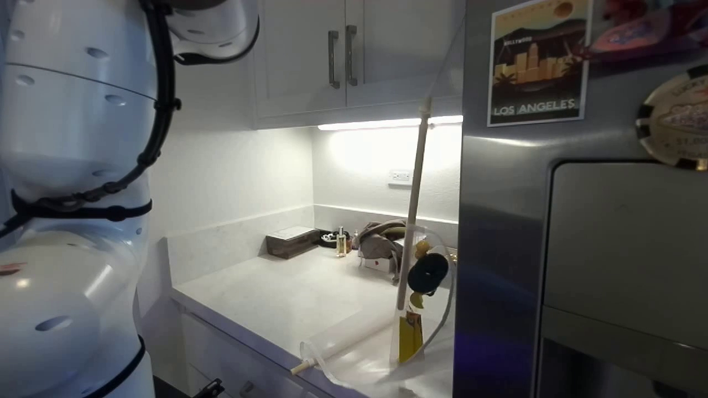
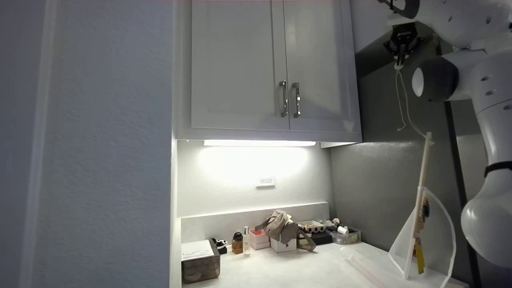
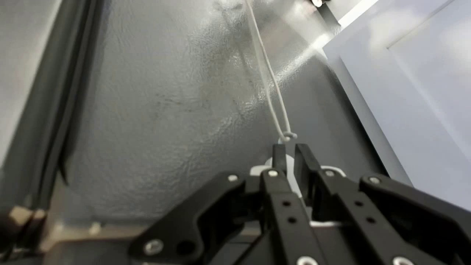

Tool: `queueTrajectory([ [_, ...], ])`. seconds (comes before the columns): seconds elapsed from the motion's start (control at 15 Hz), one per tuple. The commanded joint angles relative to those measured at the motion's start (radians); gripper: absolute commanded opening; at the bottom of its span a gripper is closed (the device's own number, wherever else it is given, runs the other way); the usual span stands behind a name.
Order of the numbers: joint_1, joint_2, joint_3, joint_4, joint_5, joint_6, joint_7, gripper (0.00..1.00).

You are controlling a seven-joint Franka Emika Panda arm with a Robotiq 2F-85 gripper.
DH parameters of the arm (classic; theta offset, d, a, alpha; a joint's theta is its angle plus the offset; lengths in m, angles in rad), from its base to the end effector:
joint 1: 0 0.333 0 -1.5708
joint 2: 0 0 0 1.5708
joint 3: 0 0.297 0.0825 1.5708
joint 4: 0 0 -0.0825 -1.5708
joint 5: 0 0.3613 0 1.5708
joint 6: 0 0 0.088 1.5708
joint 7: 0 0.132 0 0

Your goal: Take the bottle on the counter, put it in the kitchen cabinet and close it, then take the blind on the counter and hang it to the wall

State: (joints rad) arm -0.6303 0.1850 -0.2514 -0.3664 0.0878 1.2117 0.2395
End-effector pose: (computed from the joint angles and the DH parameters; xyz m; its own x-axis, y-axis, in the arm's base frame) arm 0.2873 -0.2831 0.9118 0.3610 -0.7149 0.5989 -0.8284 -0.5407 -0.1461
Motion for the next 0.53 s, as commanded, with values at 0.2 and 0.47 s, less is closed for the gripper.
queueTrajectory([
  [0.2,0.002,0.02,-0.031,-0.017,-0.04,0.033,-0.022,0.66],
  [0.47,0.021,0.026,-0.029,-0.019,-0.036,0.032,-0.017,0.97],
])
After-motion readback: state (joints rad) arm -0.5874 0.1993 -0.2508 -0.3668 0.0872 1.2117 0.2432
